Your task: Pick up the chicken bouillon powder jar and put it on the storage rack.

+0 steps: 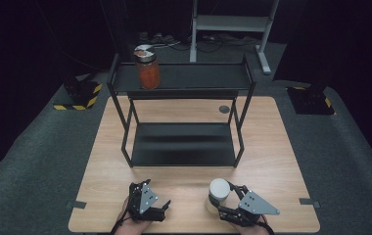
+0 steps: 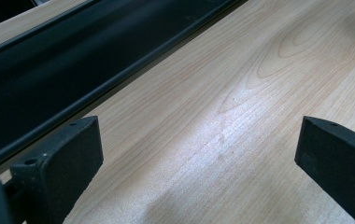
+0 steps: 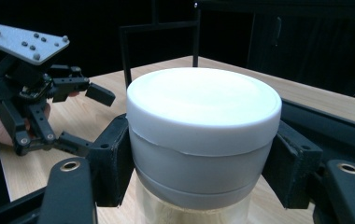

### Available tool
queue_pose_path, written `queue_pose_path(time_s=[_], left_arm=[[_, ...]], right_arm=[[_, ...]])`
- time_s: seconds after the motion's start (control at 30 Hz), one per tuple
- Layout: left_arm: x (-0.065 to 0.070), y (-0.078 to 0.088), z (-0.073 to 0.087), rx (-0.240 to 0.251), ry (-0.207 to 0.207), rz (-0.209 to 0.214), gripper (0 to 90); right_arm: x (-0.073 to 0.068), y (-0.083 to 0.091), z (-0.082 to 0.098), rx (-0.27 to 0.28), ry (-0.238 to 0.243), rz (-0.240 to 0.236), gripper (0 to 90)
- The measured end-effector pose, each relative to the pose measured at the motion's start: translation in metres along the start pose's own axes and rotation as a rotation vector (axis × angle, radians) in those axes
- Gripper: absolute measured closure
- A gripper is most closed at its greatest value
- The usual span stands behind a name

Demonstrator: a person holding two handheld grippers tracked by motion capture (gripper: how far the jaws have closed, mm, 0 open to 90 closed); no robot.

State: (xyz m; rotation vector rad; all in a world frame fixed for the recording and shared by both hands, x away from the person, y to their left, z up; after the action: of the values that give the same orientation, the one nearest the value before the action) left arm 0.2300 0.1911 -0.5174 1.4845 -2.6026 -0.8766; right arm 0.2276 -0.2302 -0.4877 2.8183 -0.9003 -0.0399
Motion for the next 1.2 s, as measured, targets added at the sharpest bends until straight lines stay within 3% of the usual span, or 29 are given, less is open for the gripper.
queue_pose_path(time_s=[1.2], left_arm=[[-0.004, 0.001, 0.002, 0.020, 0.012, 0.028, 1.2]], right_arm=[[0.028, -0.018, -0.092, 0.074, 0.030, 0.072, 32.7]])
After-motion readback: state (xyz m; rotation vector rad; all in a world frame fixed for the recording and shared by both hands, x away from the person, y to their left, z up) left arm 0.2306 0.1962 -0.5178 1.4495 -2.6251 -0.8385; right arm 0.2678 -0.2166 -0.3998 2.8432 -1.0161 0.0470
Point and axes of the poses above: each handheld gripper's, and its own axes: y roughly backward along the jaws, z roughly out of its underside, x roughly to its right, the point moved 7 cm from there along -y, roughly forward along the jaws, and after that the axes turned 5 degrees about -z, right-handed, at the moved point
